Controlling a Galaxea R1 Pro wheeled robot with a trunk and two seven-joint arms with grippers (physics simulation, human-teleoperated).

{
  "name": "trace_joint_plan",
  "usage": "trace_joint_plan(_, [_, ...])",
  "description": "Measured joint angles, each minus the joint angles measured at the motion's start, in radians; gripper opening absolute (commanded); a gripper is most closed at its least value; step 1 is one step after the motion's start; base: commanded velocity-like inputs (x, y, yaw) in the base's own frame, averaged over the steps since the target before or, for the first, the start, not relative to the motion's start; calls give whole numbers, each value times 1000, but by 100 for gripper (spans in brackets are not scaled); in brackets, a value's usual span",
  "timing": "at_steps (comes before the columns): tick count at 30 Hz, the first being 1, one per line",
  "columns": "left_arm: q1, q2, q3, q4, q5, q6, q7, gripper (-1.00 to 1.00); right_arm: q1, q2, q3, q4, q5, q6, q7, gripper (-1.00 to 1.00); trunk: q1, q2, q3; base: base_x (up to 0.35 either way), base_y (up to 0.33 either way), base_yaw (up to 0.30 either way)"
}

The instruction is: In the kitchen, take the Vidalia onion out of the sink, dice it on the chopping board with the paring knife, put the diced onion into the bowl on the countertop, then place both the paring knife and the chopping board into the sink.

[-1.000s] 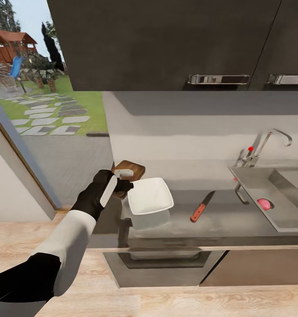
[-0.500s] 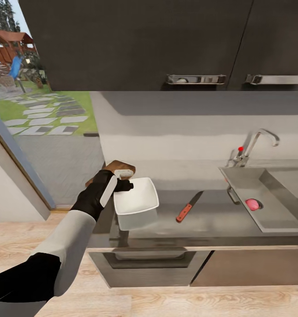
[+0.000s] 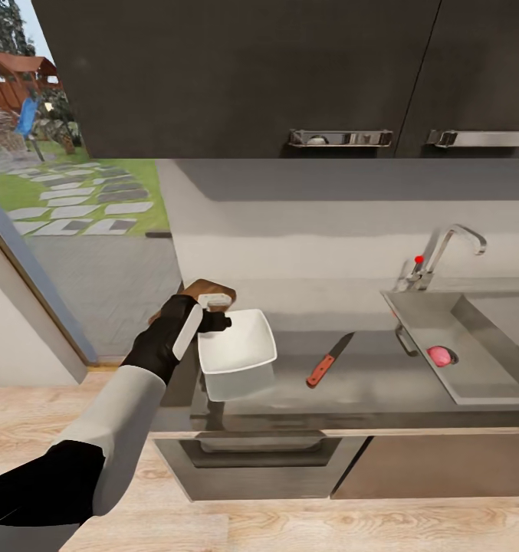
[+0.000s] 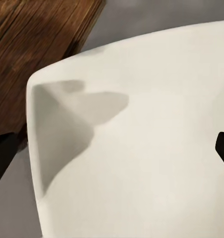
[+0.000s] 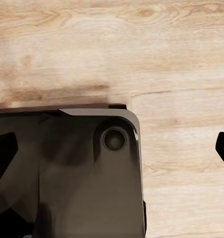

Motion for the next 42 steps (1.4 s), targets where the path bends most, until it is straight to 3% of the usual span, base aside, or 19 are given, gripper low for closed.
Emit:
trace_joint_plan(26, [0, 0, 0, 16, -1, -1, 1, 100, 0, 0, 0, 0, 0, 0, 0, 100, 0, 0, -1, 0, 36, 0])
trace_joint_plan(42, [0, 4, 2, 51, -2, -5, -1, 100, 0, 1, 0, 0, 0, 0, 0, 100, 0, 0, -24, 0, 0, 0])
